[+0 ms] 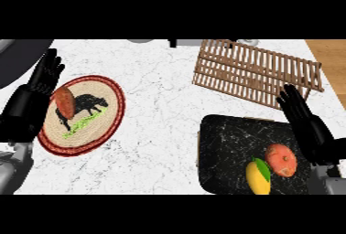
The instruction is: Pick the squash from the tray and place it in the tiered shelf
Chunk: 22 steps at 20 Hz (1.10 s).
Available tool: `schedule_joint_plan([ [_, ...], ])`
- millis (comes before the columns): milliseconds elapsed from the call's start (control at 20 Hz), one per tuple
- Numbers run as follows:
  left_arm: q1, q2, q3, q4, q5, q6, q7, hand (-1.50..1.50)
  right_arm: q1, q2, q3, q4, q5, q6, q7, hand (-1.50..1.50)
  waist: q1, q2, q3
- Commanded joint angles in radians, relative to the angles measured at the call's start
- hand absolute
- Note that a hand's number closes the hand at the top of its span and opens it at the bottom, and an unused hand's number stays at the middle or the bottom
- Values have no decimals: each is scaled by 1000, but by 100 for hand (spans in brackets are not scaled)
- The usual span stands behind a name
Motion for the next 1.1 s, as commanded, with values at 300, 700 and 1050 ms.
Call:
schedule_joint_plan([
  [300,208,-7,56,136,72,-9,65,0,58,-149,-111,5,403,-373,80,150,-32,38,5],
  [700,246,-27,86,247,120,-118,5,0,149,237,189,-169,796,-777,186,-150,5,12,30],
  [1050,263,-37,88,231,101,-89,11,0,283,168,188,-325,1260,-651,584,-150,-6,10,25],
])
